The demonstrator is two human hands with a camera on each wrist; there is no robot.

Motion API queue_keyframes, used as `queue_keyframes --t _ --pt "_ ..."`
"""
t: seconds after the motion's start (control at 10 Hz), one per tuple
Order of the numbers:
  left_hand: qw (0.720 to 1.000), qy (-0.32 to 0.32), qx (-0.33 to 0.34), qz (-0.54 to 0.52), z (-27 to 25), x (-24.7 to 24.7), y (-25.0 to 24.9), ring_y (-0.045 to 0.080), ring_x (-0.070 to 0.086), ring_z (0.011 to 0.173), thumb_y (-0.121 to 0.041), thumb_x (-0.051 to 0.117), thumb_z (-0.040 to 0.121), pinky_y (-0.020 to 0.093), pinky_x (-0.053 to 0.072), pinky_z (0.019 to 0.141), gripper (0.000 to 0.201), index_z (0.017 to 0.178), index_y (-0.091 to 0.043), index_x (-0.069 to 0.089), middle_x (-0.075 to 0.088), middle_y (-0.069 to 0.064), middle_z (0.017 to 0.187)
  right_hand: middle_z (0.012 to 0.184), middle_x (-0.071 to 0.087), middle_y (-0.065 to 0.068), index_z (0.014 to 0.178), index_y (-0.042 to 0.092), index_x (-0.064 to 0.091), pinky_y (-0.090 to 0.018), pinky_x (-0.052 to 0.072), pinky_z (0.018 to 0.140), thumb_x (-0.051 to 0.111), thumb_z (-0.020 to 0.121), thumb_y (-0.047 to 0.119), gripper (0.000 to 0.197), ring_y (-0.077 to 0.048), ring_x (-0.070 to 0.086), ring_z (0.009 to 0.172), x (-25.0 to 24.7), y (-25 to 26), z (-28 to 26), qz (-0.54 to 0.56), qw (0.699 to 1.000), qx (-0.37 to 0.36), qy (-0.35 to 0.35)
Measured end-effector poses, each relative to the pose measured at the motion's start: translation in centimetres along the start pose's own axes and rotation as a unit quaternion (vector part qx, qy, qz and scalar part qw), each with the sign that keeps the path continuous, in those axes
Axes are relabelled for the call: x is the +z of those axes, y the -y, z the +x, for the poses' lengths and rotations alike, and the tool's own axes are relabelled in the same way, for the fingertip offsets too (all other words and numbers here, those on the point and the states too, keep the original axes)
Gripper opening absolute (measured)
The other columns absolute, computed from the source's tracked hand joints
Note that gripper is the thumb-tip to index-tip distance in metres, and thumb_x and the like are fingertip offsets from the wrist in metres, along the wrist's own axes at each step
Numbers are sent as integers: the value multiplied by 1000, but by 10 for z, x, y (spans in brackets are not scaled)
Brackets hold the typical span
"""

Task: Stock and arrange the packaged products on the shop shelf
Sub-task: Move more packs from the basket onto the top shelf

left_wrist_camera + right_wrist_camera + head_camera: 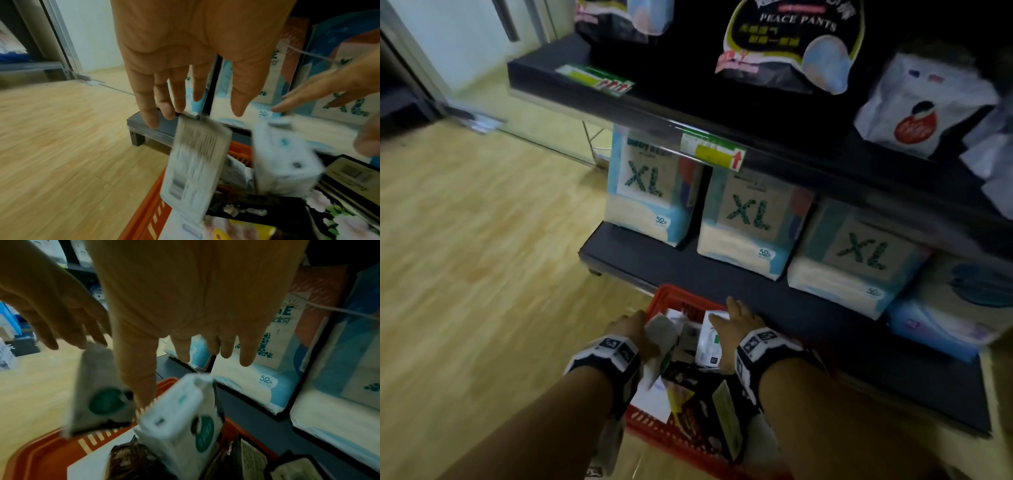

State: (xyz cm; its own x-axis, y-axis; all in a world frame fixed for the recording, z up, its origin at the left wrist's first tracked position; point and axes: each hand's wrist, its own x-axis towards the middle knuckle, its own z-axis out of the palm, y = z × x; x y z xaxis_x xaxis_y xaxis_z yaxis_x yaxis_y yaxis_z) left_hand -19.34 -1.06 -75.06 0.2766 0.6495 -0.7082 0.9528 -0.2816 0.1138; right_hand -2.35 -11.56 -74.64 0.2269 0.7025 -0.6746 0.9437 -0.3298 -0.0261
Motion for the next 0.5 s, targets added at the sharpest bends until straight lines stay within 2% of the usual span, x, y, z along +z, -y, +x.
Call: queue_keyframes --t 0.1,0.2,0.3,0.4,0.5 --pt "999 -7 25 18 -18 -11 -11 26 49 124 -38 57 90 31 42 95 63 143 -16 32 46 9 140 160 6 -11 147 24 32 -49 18 118 52 91 25 59 -35 7 146 -11 0 -20 31 999 11 -6" --pt "999 -18 44 -4 -35 -37 -15 22 50 124 -32 53 93 27 39 98 47 136 -15 45 50 6 138 152 26 -12 142 19 42 -45 27 115 51 92 25 52 -34 25 139 -43 -4 -46 42 999 6 7" --pt "996 -59 66 -29 -69 -98 -28 24 51 121 -24 52 95 26 39 94 38 130 -11 52 53 8 134 143 43 -13 138 11 47 -35 41 104 48 97 21 42 -31 47 126 -110 -5 -86 54 998 -6 9" --pt "993 -77 82 -30 -102 -149 -41 24 49 122 -26 51 95 27 40 92 39 132 -14 49 49 6 138 142 48 -12 137 10 49 -32 42 100 51 96 24 43 -29 50 124 -158 -2 -121 86 996 4 -16" --pt "987 -113 109 -34 -145 -209 -51 24 56 113 -21 50 93 24 39 80 17 103 -14 62 59 10 124 124 60 -17 119 4 61 -35 45 91 50 94 19 31 -32 58 113 -220 3 -180 67 994 15 -83"
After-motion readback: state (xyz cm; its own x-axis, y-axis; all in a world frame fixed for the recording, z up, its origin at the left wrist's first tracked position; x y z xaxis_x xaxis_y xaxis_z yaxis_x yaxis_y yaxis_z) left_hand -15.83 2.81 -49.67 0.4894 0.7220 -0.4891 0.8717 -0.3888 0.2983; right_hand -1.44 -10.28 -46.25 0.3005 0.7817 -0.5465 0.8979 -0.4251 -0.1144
